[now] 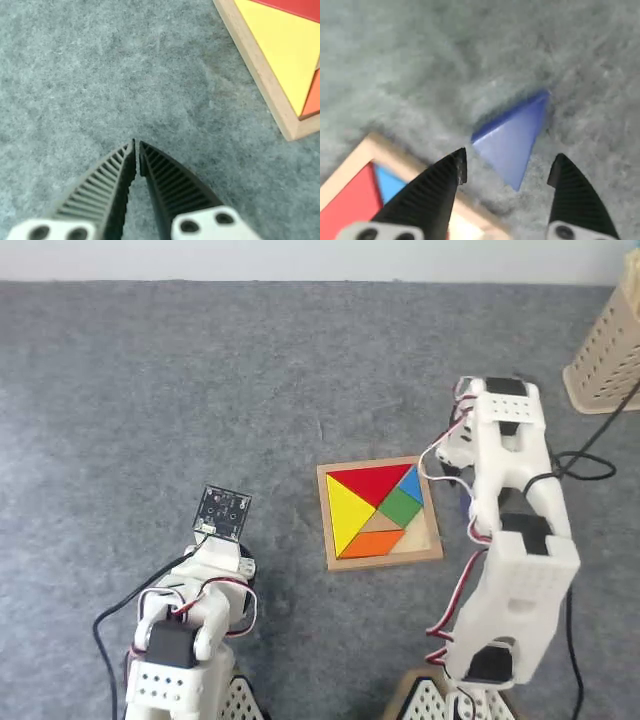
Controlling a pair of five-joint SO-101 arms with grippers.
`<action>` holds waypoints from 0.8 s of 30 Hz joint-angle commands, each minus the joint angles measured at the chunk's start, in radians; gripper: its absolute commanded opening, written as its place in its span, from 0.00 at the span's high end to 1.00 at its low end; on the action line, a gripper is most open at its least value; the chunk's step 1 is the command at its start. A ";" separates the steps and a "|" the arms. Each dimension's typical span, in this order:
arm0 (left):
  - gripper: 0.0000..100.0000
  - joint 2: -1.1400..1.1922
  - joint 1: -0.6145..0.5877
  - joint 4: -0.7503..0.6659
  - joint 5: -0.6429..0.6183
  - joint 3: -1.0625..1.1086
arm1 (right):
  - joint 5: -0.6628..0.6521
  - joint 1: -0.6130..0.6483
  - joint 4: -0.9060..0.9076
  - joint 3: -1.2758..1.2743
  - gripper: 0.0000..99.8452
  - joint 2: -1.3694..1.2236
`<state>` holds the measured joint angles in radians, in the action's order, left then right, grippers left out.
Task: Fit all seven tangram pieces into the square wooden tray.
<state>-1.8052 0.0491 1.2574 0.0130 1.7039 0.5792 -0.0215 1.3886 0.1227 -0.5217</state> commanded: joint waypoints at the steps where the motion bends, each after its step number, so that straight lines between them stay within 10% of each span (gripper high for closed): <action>1: 0.99 -0.021 0.006 0.006 -0.008 -0.019 | 0.008 -0.010 -0.019 0.043 0.74 -0.027; 24: 0.99 -0.021 0.006 0.006 -0.008 -0.019 | 0.175 -0.031 -0.087 0.098 0.75 -0.068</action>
<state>-1.8052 0.0491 1.2574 0.0130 1.7039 0.7373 -0.0276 1.3410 0.1657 -0.6015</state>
